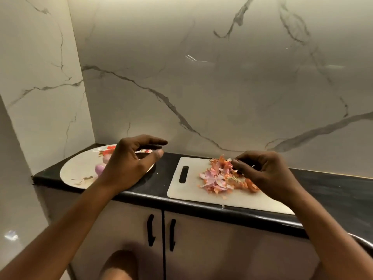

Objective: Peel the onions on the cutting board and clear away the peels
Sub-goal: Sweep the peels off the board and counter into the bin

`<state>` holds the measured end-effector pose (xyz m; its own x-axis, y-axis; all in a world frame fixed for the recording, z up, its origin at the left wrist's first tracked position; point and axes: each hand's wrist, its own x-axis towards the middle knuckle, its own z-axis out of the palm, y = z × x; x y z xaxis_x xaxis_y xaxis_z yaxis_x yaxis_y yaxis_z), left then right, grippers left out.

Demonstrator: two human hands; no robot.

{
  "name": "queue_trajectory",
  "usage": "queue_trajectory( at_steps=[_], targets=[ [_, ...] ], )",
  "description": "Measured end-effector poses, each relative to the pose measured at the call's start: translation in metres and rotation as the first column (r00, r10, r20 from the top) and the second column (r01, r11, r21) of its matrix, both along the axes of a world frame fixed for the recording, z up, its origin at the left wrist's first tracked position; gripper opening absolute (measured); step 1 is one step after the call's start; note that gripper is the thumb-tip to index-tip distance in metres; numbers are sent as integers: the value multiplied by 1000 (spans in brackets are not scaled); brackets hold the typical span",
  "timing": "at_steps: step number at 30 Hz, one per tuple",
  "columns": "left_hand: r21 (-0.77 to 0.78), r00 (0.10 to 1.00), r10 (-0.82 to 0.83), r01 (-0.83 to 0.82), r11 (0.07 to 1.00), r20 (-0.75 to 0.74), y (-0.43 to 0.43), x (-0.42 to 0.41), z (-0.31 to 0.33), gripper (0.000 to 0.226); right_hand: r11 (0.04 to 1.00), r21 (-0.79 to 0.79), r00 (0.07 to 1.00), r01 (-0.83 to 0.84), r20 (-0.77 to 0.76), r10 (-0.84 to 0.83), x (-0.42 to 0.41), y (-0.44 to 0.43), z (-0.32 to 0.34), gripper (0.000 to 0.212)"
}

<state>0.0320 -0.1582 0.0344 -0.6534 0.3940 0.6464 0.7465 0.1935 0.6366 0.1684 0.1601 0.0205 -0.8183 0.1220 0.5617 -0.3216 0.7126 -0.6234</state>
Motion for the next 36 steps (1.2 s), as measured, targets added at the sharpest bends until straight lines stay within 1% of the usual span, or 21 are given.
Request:
queue_trajectory(
  at_steps=[2,5,6,9,12,14,17,19,22,25,27,28,29,31,32,33,35,36],
  targets=[
    [-4,999,-18,19,1000,44,1,3,-6,25,998,-30,999,49,-11,-50,9,0,-8,9],
    [-65,996,-5,10,998,85,4,-4,-21,30,993,-39,993,109,-36,-110,10,1,-24,22],
    [-100,994,31,-21,995,103,5,-9,-28,33,993,-20,993,112,-38,-113,7,0,-27,25],
    [-203,981,151,-125,971,119,11,-24,-42,42,986,118,993,114,-38,-110,-7,1,-36,27],
    [-270,981,144,-105,957,130,24,-29,-54,42,972,196,991,127,-68,-115,-18,7,-40,29],
    [-303,976,121,-62,951,181,35,-31,-63,40,965,242,994,106,-66,-93,-22,8,-41,28],
    [-350,941,135,-19,937,311,47,-34,-65,33,957,286,998,54,20,-63,-15,4,-45,26],
    [-386,903,191,-30,922,385,54,-37,-60,31,964,265,990,33,126,-68,-5,4,-49,27],
    [-405,835,246,-30,914,492,56,-35,-50,32,991,88,959,100,257,-119,10,1,-55,32],
    [-450,729,294,21,893,618,54,-31,-34,38,970,-52,933,236,292,-212,21,-3,-53,36],
    [-440,649,309,44,897,695,51,-24,-30,45,915,-77,893,396,266,-364,30,-6,-52,40],
    [-426,610,310,49,904,729,50,-23,-26,48,855,-129,848,503,264,-459,33,-4,-48,42],
    [-400,566,301,55,915,767,48,-21,-25,50,766,-203,786,610,280,-551,36,0,-47,42],
    [-327,431,268,67,943,862,49,-17,-20,53,567,-314,649,761,373,-663,41,10,-39,37],
    [-284,347,247,60,957,905,50,-17,-20,55,505,-333,605,796,421,-676,42,16,-36,38],
    [-255,277,233,42,966,932,51,-17,-17,57,472,-341,583,813,470,-663,42,21,-32,39],
    [-245,204,238,8,970,950,54,-20,-16,61,445,-340,559,828,556,-615,40,25,-27,44],
    [-236,169,233,-3,972,958,57,-22,-16,61,447,-325,549,833,581,-601,39,25,-27,47]
  ],
)
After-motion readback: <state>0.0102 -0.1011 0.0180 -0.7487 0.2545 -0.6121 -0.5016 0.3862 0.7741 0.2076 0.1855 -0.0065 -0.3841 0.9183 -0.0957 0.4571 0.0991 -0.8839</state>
